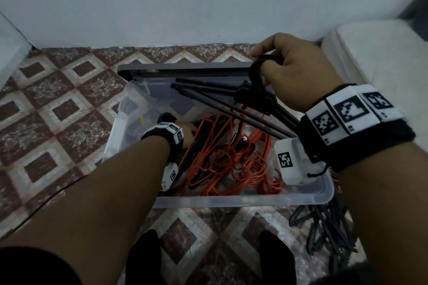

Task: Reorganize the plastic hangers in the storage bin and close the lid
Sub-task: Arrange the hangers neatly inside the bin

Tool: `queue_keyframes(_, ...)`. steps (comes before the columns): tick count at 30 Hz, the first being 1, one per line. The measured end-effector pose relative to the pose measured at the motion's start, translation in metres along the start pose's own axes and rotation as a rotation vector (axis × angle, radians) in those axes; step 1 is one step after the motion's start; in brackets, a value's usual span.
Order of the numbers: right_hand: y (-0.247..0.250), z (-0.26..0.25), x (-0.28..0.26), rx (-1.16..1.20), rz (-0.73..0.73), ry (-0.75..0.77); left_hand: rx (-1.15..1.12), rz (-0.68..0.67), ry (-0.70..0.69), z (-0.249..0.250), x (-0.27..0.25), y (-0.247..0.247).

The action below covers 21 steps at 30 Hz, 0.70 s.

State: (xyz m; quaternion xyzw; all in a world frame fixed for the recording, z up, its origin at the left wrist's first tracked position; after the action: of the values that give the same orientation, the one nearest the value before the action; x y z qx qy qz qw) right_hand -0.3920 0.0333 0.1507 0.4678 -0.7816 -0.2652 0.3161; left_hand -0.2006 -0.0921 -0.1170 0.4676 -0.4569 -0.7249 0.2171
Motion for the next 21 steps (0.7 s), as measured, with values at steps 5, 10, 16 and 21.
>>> queue_keyframes(5,0.008,0.003,0.002,0.017,0.068,-0.024,-0.042,-0.003,-0.120,0.027,-0.028,0.005)
queue_keyframes(10,0.029,0.002,-0.003,0.025,0.170,-0.044,-0.099,0.117,-0.166,0.045,-0.067,0.054)
queue_keyframes(16,0.060,0.006,-0.015,0.043,0.255,-0.056,-0.167,0.415,-0.155,0.043,-0.132,0.145)
queue_keyframes(21,0.067,0.011,-0.021,0.044,0.276,-0.059,-0.243,0.724,-0.110,0.028,-0.174,0.189)
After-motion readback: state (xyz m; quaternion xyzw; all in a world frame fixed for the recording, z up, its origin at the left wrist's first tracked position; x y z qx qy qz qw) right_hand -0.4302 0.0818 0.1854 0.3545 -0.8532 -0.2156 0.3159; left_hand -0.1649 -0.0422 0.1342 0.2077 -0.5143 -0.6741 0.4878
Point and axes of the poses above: each hand's wrist, its own x-axis towards the middle knuckle, its own y-axis out of the back of the hand, z = x × y, the point moved 7 cm from there along x, towards the middle knuckle, and after that the axes turned 5 degrees about z, right-handed, at the moved point
